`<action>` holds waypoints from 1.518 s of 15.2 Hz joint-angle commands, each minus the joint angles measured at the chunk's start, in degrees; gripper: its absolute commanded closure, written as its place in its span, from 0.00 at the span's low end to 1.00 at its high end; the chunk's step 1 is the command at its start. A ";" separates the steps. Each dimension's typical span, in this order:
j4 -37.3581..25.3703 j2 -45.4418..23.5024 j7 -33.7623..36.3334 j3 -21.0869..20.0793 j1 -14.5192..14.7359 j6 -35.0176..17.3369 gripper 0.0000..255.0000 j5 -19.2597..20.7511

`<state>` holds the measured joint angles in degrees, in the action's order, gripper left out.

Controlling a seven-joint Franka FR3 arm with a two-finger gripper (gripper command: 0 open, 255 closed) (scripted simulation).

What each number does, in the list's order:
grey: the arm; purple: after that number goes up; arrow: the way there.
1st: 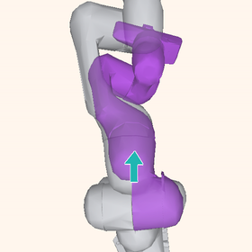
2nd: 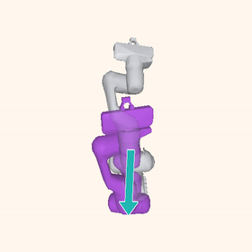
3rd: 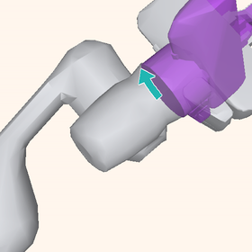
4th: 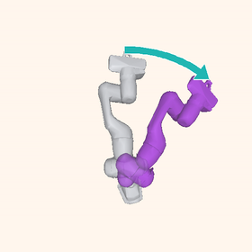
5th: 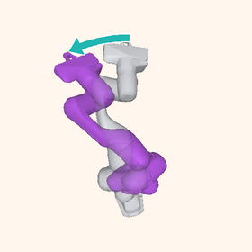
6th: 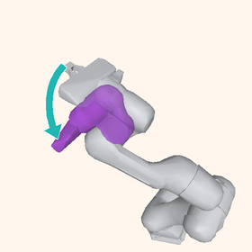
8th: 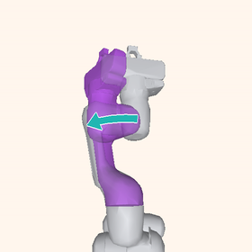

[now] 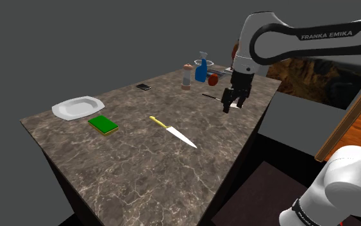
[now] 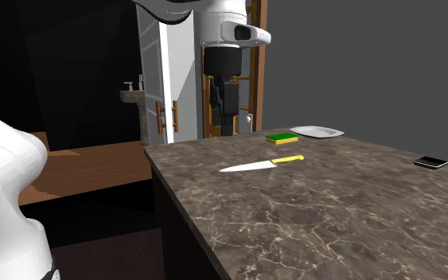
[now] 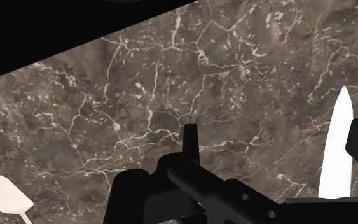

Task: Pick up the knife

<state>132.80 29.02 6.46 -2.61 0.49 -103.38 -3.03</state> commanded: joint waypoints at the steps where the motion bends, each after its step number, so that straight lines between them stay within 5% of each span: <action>1: -2.93 -4.80 -0.13 -0.43 0.58 -1.08 0.00 -0.72; 11: -21.00 -28.73 -0.94 -2.65 3.05 -3.19 0.00 -3.20; 23: -50.14 -56.38 -0.78 -5.17 6.23 2.19 0.00 -3.66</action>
<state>83.69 -26.27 5.94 -7.74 6.73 -101.32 -6.67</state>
